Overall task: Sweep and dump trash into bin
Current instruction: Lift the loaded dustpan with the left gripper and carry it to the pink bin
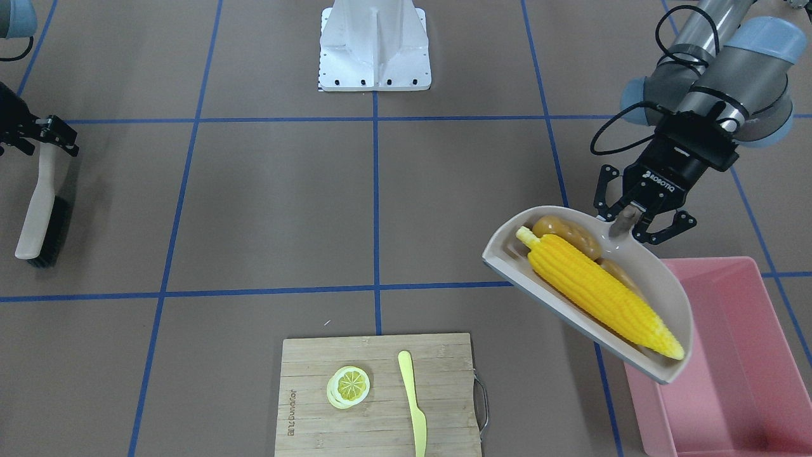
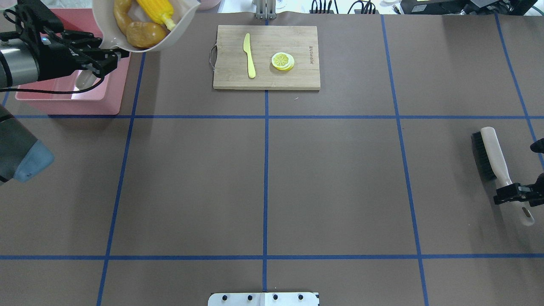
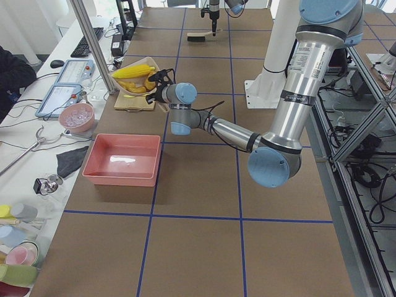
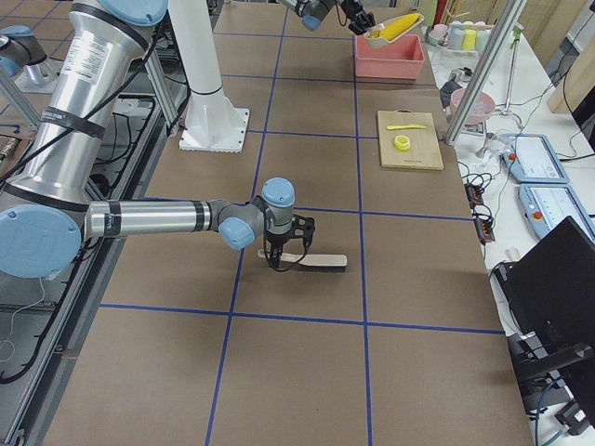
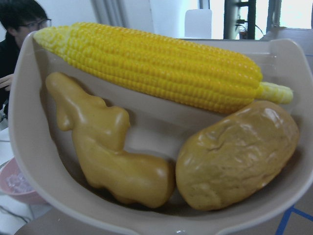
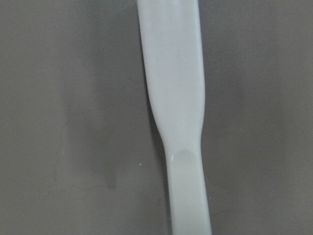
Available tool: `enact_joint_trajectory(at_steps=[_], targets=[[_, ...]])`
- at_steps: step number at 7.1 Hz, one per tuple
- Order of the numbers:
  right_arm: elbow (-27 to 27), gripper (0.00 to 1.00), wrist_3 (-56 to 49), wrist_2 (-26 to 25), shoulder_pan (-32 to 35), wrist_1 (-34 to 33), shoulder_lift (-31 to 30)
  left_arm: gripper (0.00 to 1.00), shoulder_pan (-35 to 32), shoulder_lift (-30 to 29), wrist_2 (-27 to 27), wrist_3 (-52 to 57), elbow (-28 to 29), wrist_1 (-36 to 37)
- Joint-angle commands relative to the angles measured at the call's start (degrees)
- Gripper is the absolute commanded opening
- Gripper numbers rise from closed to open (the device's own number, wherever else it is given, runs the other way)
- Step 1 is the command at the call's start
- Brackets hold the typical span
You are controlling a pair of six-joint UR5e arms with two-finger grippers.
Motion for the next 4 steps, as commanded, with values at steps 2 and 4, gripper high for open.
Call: enact_joint_trajectory(at_steps=[2,4], targets=[[3.5,1.0,-0.2,6.2,5.9,-0.1,-3.2,0.0,-2.7,1.3,-3.4,-13.5,-0.3,3.6],[4.4,1.0,-10.8,9.5,14.2,-0.3,-8.5,0.0,-3.7,3.0,-11.9,-26.5,-0.4,4.2]])
